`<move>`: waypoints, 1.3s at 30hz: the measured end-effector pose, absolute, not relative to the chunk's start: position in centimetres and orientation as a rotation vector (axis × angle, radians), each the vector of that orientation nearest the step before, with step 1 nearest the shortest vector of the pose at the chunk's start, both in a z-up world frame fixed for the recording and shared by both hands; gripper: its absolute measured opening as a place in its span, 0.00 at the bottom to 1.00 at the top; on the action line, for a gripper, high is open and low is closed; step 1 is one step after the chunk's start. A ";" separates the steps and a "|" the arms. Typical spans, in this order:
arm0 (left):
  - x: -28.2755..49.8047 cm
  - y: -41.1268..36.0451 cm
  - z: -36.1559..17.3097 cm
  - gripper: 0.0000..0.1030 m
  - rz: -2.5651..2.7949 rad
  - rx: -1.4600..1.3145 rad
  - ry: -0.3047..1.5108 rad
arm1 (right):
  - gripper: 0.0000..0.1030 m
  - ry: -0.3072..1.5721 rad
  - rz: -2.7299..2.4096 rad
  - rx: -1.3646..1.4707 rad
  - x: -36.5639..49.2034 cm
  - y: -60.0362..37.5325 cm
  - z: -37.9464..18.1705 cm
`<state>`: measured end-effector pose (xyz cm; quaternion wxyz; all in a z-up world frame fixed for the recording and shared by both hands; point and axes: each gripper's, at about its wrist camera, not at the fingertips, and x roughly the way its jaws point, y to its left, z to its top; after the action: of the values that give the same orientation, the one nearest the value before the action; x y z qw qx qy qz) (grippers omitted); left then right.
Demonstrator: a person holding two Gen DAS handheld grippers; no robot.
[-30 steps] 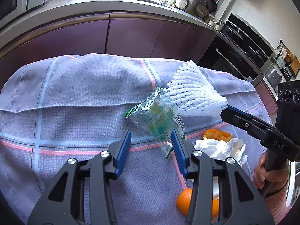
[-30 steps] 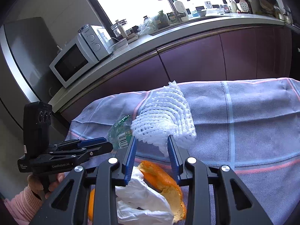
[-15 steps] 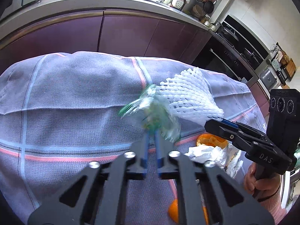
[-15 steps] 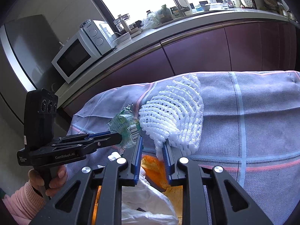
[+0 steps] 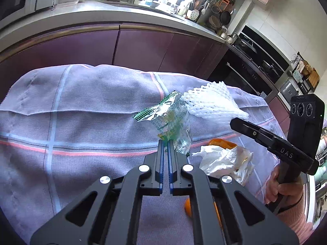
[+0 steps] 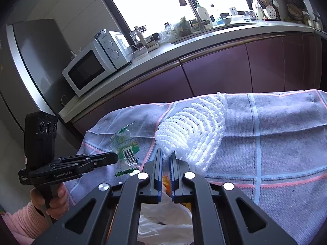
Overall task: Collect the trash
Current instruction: 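Carry the clear wrapper and foam net over the teal bin with both tools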
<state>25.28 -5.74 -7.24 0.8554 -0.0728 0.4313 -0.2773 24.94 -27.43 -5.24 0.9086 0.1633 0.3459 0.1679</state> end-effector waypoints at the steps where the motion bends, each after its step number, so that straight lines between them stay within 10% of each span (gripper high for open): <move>1: 24.9 -5.3 -6.9 0.04 -0.581 -0.157 0.898 | 0.05 0.708 0.351 0.335 24.7 -27.3 -5.0; 39: 6.1 25.0 -2.5 0.04 -0.201 -0.355 0.699 | 0.05 0.739 0.866 0.070 19.8 -1.6 -1.5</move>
<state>6.14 25.04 -2.49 0.9192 -0.1726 0.3401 -0.0980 19.79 -1.62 -1.47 0.8417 0.0332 0.3497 0.4100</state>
